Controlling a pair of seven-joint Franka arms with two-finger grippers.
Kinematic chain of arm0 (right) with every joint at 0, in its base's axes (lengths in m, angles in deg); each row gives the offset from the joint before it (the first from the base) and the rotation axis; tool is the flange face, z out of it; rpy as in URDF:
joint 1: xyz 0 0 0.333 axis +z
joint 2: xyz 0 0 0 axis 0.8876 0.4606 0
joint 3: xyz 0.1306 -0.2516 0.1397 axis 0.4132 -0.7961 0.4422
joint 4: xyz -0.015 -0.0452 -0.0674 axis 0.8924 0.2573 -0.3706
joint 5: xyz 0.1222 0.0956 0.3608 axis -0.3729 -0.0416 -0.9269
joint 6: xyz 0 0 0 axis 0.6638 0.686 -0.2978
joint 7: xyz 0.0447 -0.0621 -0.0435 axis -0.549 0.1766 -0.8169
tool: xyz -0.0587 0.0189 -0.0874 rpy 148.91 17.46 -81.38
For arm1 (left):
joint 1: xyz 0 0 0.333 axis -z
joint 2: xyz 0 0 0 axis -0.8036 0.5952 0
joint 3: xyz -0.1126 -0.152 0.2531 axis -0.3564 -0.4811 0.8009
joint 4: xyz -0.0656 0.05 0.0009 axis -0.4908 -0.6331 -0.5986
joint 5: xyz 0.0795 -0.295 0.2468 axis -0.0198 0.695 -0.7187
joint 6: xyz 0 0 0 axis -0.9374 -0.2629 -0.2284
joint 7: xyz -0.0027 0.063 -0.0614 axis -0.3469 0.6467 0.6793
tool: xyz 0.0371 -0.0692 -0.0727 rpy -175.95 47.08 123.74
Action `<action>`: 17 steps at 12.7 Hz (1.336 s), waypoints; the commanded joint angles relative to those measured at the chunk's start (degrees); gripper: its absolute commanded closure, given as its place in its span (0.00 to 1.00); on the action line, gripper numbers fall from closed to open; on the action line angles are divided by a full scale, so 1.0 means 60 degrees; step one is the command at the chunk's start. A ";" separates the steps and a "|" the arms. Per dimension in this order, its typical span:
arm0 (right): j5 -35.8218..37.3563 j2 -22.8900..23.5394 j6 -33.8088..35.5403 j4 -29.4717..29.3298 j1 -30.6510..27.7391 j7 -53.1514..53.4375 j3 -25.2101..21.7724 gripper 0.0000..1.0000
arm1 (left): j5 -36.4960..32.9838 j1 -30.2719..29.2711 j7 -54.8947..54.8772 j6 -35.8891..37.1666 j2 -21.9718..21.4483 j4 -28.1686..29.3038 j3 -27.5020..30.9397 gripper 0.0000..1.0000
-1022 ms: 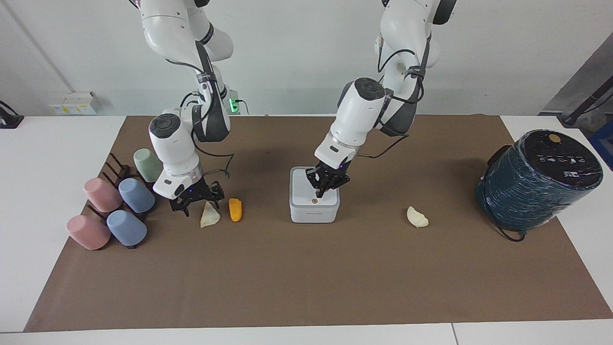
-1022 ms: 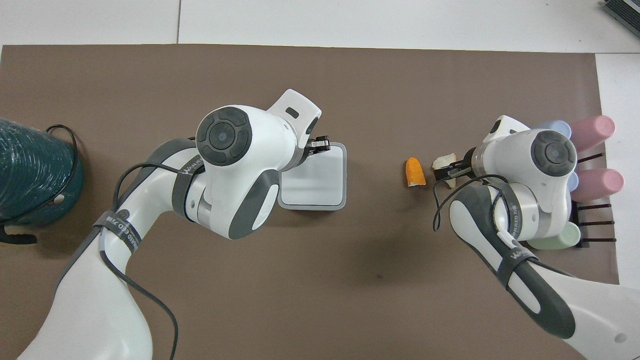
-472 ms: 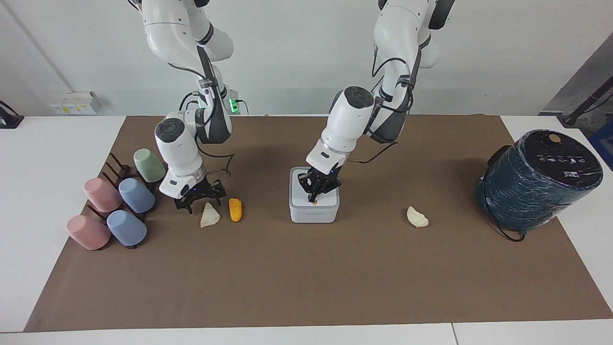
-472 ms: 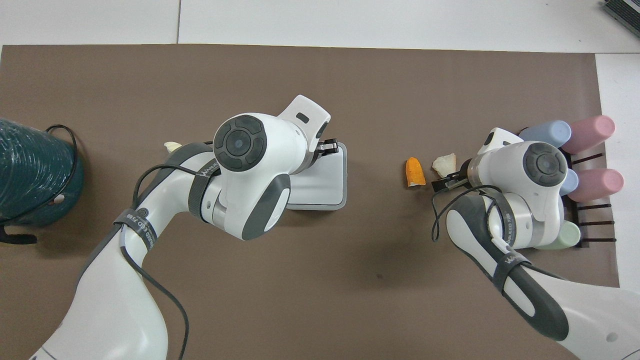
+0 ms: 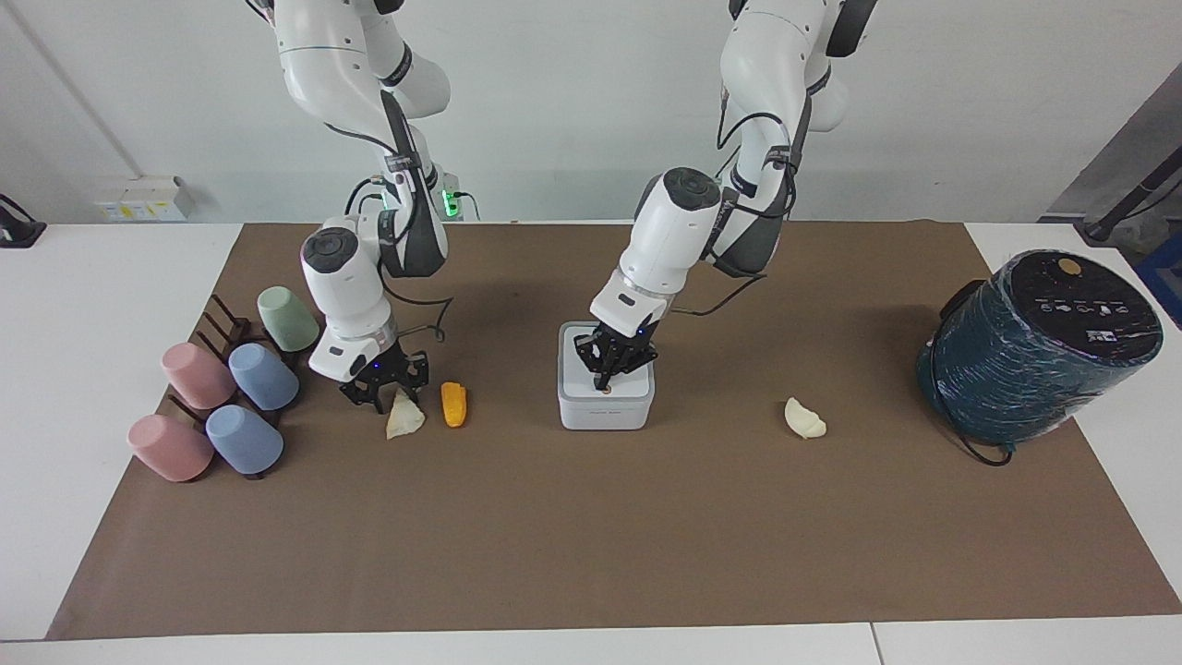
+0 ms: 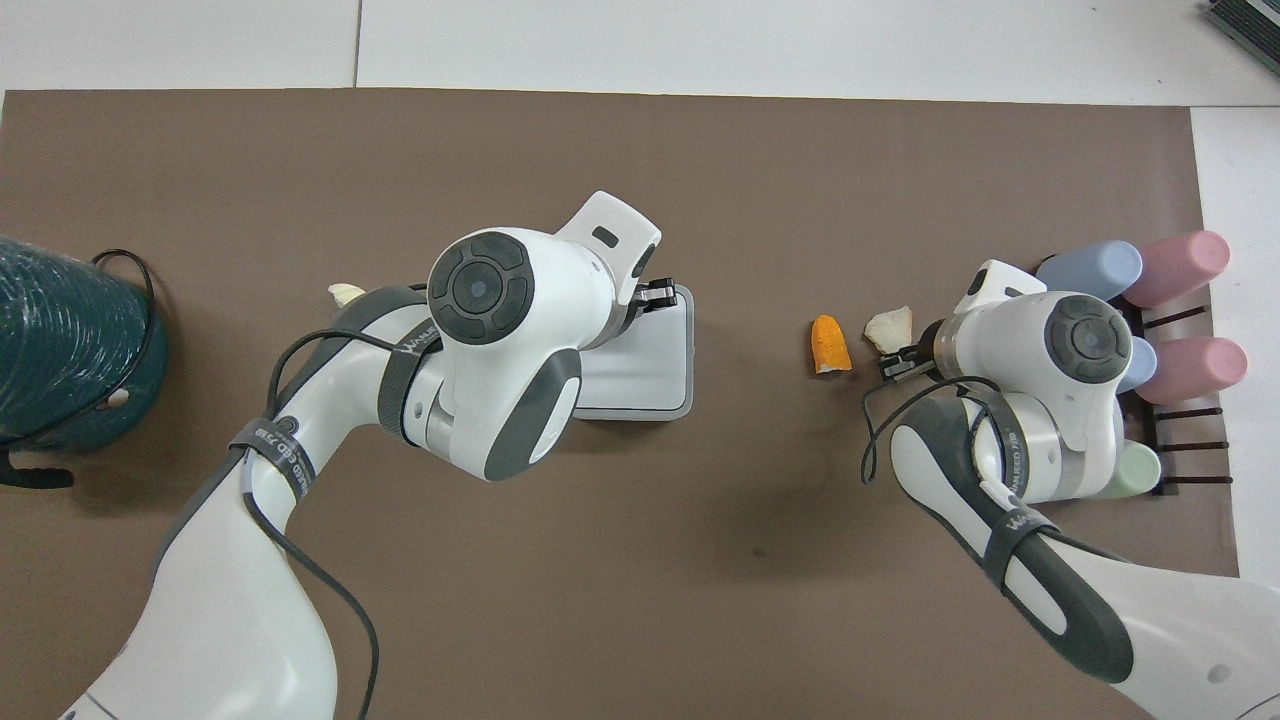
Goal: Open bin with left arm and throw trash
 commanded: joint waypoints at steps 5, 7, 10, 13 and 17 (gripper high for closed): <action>-0.0411 -0.0148 -0.0166 0.0137 0.0074 0.0592 0.0045 1.00 | 0.0014 -0.0016 0.0053 0.1855 0.0126 -0.1147 0.0282 1.00; -0.0411 -0.0279 -0.0108 0.0079 0.0074 0.0739 0.0045 1.00 | -0.0160 -0.0060 0.0053 0.2588 -0.0019 -0.1353 0.0282 1.00; -0.0411 -0.0616 0.0067 0.0020 0.0074 0.1061 0.0060 1.00 | -0.0307 -0.0134 0.0039 0.4095 -0.0399 -0.1763 0.0297 1.00; -0.0411 -0.1201 0.1133 -0.0433 0.0074 0.1558 0.0060 1.00 | -0.0761 -0.0353 -0.0020 0.5662 -0.0898 -0.1866 0.0311 1.00; -0.0411 -0.1716 0.3637 -0.2012 0.0074 0.2423 0.0513 1.00 | -0.1099 -0.0996 -0.0093 0.6780 -0.1089 -0.2452 0.0326 1.00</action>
